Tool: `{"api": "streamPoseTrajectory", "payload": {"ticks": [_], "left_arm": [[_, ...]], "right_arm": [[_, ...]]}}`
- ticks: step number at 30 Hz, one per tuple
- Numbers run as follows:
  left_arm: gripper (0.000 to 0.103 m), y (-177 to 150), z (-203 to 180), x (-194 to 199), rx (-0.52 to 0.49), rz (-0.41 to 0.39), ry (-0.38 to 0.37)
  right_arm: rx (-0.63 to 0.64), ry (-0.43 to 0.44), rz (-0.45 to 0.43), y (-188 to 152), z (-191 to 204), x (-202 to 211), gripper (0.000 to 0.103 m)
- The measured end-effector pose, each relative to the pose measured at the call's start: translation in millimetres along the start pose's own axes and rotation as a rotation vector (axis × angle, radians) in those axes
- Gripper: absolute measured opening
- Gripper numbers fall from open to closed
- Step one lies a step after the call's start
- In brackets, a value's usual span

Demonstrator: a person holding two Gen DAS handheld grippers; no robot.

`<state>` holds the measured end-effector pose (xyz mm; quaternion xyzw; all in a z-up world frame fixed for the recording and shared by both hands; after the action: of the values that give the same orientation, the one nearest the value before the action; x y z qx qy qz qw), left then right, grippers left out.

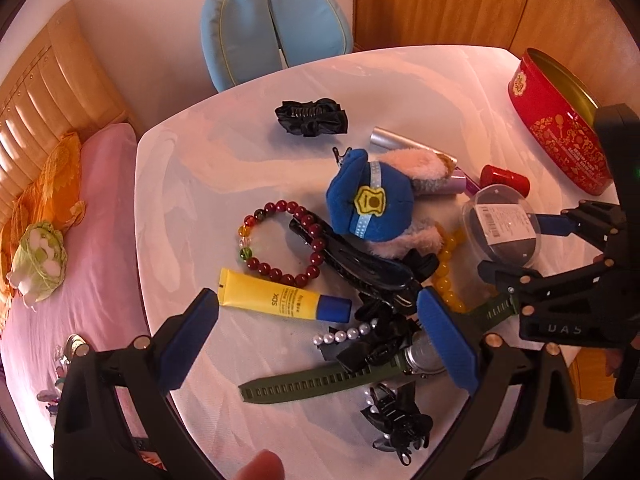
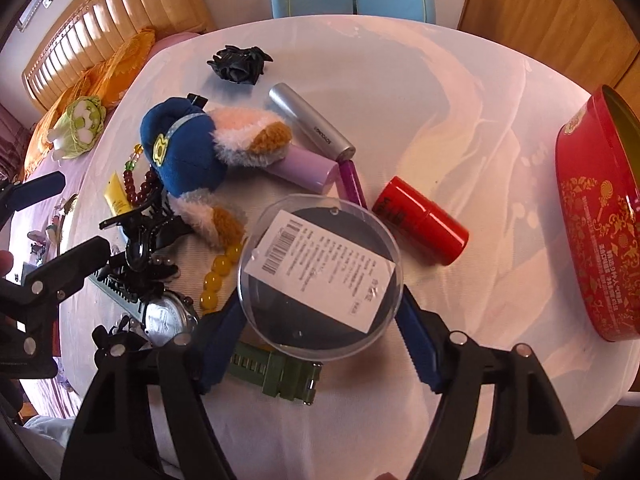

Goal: Organize jewelry
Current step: 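Reach the right gripper to the clear round case and grasp it, then carry the clear case with the right gripper into the red tin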

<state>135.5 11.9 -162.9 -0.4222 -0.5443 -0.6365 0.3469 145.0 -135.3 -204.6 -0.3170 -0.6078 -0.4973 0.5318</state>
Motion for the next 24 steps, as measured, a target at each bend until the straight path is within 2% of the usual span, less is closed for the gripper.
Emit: {"api": "streamPoseTrajectory", "payload": {"ticks": [11,14,17,18,19,20,22,24], "left_arm": [[0.096,16,-17,3,-0.077,-0.056,-0.09],[0.096,20,-25,1,-0.097,-0.052,-0.098],[0.096,26,-32,3,-0.107,-0.055,-0.065],[0.096,28,-35,4,-0.105,-0.055,-0.051],[0.096,30,-38,6,-0.1,-0.057,-0.037],[0.096,32,-40,8,-0.092,-0.057,-0.023],[0.096,34,-44,9,-0.059,-0.038,0.02],[0.096,37,-49,11,-0.004,-0.031,0.028]], "right_arm": [[-0.076,-0.05,-0.088,-14,-9,41,0.074],[-0.098,-0.029,-0.114,-21,-12,51,0.074],[-0.113,0.025,-0.151,-18,-18,61,0.073],[-0.112,0.043,-0.161,-16,-21,65,0.066],[-0.104,0.069,-0.178,-15,-25,69,0.052],[-0.091,0.089,-0.185,-10,-25,69,0.033],[-0.05,0.09,-0.158,-8,-33,64,0.033],[-0.05,0.107,-0.14,-10,-48,59,0.034]]}}
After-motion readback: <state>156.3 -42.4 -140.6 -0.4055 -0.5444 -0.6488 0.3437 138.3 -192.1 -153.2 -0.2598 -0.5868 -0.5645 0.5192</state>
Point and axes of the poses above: each gripper's, at about its wrist camera, not at the fingertips, and x roughly against the way its jaws point, z to its left, y to its top, the point moved 9 cm from there along -x, roughly the way its jaws point
